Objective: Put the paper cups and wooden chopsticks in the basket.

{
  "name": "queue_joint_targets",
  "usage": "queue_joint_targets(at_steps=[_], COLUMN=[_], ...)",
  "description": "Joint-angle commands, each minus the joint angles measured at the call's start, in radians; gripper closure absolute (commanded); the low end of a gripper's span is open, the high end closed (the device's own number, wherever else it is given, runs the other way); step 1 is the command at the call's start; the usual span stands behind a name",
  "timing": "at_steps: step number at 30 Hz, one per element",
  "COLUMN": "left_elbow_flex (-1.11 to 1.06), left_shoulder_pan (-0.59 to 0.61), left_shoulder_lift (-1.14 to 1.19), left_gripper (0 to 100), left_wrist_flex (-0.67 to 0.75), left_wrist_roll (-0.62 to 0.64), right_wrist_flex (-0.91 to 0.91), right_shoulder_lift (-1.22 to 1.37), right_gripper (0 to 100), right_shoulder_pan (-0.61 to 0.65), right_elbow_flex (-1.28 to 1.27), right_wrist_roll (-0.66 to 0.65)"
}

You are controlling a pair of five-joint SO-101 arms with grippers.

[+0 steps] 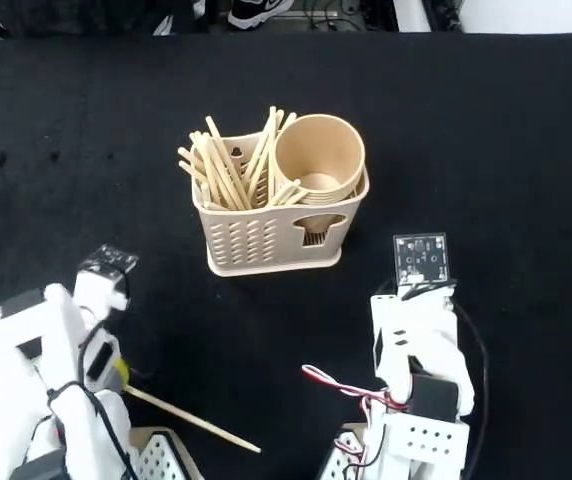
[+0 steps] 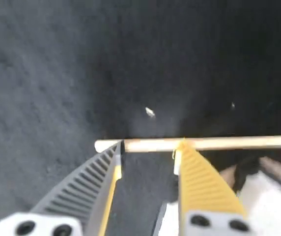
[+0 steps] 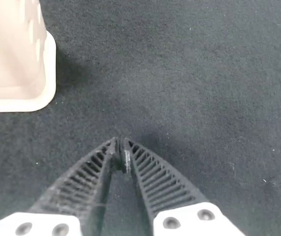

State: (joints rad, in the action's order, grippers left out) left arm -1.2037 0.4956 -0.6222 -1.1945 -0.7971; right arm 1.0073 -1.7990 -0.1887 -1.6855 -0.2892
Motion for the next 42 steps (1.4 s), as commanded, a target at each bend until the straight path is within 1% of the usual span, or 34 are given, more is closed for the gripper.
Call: queue_joint_targets(at_steps=[1,6,9,12,15,17,19,20,22,27,29,31,33,35,37,40,42], left_elbow_flex=[-0.018,0.001,0.051,0.107,0.170,0.211,0.239,0.248,0.266,0.265,0.229,0.191,0.160,0.137,0.119,0.120,0.104], left_shoulder_pan=[-0.087,-0.157,-0.154,-0.150,-0.148,-0.148,-0.147,-0.137,-0.085,0.160,0.236,0.282,0.311,0.323,0.320,0.314,0.274], left_shoulder_lift=[0.008,-0.005,-0.005,-0.005,-0.005,-0.005,-0.005,-0.005,-0.005,0.006,-0.003,-0.003,-0.003,-0.003,0.002,0.006,0.008], left_gripper=[82,82,82,82,82,82,82,82,82,82,82,82,82,82,82,82,82], left_wrist_flex=[0.077,0.092,0.091,0.087,0.046,-0.040,-0.137,-0.184,-0.235,-0.244,-0.244,-0.245,-0.245,-0.245,-0.238,-0.222,-0.195], left_wrist_roll=[0.143,0.238,0.285,0.367,0.410,0.385,0.331,0.304,0.270,0.241,0.127,-0.035,-0.141,-0.198,-0.219,-0.215,-0.213], right_wrist_flex=[-0.006,-0.006,-0.006,-0.006,-0.006,-0.006,-0.006,-0.006,-0.006,-0.006,-0.006,-0.006,-0.006,-0.006,-0.006,-0.006,-0.006], right_shoulder_lift=[-0.071,-0.071,-0.071,-0.071,-0.071,-0.071,-0.071,-0.071,-0.071,-0.071,-0.071,-0.071,-0.071,-0.071,-0.071,-0.071,-0.071], right_gripper=[98.4,98.4,98.4,98.4,98.4,98.4,98.4,98.4,98.4,98.4,98.4,98.4,98.4,98.4,98.4,98.4,98.4], right_shoulder_pan=[0.012,0.012,0.012,0.012,0.012,0.012,0.012,0.011,0.011,0.011,0.011,0.011,0.011,0.011,0.011,0.011,0.011], right_elbow_flex=[0.001,0.001,0.001,0.001,0.001,0.001,0.001,0.001,0.001,0.001,0.001,0.001,0.001,0.001,0.001,0.001,0.001], right_wrist_roll=[-0.006,-0.006,-0.006,-0.006,-0.006,-0.006,-0.006,-0.006,-0.006,-0.006,-0.006,-0.006,-0.006,-0.006,-0.006,-0.006,-0.006])
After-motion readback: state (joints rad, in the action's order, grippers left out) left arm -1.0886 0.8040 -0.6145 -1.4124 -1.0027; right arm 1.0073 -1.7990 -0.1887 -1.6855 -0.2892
